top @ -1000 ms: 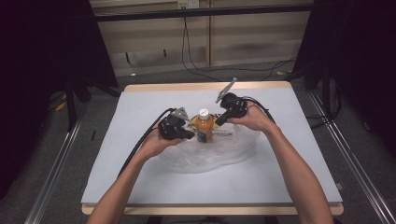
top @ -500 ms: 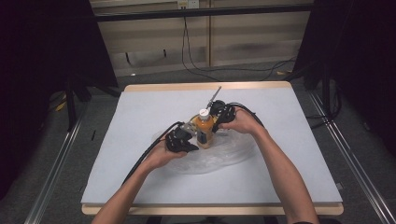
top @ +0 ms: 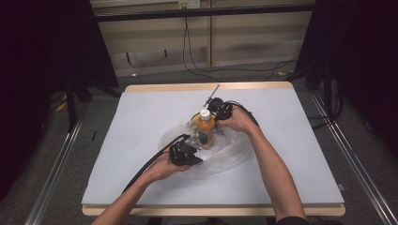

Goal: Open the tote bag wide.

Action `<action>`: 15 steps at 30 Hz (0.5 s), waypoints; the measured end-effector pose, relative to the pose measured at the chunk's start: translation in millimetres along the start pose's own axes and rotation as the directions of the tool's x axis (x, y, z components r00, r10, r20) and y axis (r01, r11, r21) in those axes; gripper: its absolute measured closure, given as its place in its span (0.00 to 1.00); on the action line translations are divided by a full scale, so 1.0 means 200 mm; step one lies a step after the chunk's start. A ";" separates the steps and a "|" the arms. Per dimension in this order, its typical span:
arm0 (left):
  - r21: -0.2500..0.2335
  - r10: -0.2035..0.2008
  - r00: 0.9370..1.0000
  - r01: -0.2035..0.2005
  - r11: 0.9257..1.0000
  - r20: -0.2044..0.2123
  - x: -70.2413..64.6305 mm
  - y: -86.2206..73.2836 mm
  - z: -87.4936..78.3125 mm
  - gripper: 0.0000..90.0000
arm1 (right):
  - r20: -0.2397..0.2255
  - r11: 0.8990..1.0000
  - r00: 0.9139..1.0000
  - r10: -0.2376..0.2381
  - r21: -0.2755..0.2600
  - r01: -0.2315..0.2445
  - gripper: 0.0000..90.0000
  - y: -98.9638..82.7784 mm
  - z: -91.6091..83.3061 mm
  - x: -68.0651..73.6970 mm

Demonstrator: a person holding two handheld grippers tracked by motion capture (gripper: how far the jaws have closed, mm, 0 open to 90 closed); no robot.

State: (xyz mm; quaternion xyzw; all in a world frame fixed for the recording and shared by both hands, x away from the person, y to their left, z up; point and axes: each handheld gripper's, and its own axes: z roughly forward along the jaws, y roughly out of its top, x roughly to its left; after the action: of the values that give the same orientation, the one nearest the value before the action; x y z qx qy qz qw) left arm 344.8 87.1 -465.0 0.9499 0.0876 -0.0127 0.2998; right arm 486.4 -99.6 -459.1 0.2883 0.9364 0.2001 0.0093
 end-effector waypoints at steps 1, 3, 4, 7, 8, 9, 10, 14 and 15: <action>-0.005 0.000 1.000 0.000 1.000 -0.002 -0.01 0.00 0.00 1.00 | 0.015 1.000 1.000 0.002 0.006 -0.002 1.00 0.01 0.00 0.00; -0.010 0.003 1.000 -0.003 1.000 -0.001 -0.03 -0.01 0.00 1.00 | 0.044 1.000 0.999 0.008 -0.003 -0.008 1.00 0.02 0.01 -0.01; -0.019 -0.002 1.000 0.002 1.000 0.007 -0.04 -0.02 0.00 1.00 | 0.053 1.000 0.999 0.009 -0.008 -0.008 1.00 0.03 0.01 -0.01; -0.011 0.007 1.000 -0.007 1.000 0.011 -0.06 -0.02 0.00 1.00 | 0.060 0.999 0.998 0.035 -0.019 -0.034 1.00 0.04 0.02 -0.02; 0.000 0.016 1.000 -0.016 1.000 0.008 -0.06 -0.02 -0.01 1.00 | 0.064 0.999 0.997 0.040 -0.027 -0.038 1.00 0.04 0.02 -0.03; 0.013 0.029 0.999 -0.030 0.999 0.043 -0.07 -0.02 -0.02 1.00 | 0.072 0.999 0.996 0.044 -0.034 -0.042 1.00 0.05 0.03 -0.03; 0.013 0.029 0.999 -0.030 0.999 0.043 -0.07 -0.02 -0.02 1.00 | 0.076 0.999 0.996 0.038 -0.035 -0.036 1.00 0.05 0.03 -0.04; 0.000 0.036 0.999 -0.036 0.999 0.029 -0.10 -0.04 -0.02 1.00 | 0.098 0.997 0.994 0.058 -0.051 -0.053 1.00 0.06 0.04 -0.06; 0.013 0.047 0.998 -0.048 0.999 0.052 -0.10 -0.04 -0.03 1.00 | 0.127 0.997 0.990 0.059 -0.054 -0.052 1.00 0.07 0.04 -0.07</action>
State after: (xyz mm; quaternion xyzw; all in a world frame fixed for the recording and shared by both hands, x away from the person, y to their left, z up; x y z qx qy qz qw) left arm 323.5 92.8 -463.2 0.9531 0.0573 -0.0306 0.2955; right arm 506.5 -92.6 -462.4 0.3261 0.9201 0.2048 0.0711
